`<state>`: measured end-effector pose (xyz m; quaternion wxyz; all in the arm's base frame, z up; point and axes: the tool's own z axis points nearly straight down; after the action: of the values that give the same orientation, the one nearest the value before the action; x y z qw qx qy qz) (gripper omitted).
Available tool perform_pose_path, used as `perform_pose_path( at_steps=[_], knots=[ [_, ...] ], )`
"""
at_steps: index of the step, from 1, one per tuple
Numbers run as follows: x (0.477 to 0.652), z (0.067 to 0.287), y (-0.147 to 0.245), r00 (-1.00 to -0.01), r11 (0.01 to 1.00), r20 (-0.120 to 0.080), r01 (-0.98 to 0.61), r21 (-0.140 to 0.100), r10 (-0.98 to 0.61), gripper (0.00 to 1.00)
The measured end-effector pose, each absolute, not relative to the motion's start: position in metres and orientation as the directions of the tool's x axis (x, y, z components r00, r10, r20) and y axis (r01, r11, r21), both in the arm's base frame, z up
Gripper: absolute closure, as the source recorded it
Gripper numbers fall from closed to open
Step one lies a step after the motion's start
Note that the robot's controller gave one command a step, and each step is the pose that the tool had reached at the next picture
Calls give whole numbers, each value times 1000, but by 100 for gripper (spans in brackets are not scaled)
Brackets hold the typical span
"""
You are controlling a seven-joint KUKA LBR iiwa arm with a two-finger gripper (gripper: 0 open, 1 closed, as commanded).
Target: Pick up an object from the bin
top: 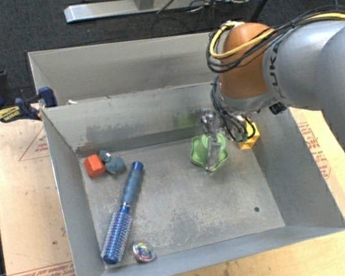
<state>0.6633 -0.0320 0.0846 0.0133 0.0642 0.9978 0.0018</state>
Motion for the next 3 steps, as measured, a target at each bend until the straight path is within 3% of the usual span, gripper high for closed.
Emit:
perform_pose_path(
  at_steps=[1, 2, 3],
  knots=[
    [647, 231, -21, -999, 999, -13, 35, 0, 35, 100],
    [636, 176, -103, -994, 994, 2, -112, -1, -112, 100],
    [638, 178, -99, -993, 993, -2, -118, 1, -118, 0]
  ],
)
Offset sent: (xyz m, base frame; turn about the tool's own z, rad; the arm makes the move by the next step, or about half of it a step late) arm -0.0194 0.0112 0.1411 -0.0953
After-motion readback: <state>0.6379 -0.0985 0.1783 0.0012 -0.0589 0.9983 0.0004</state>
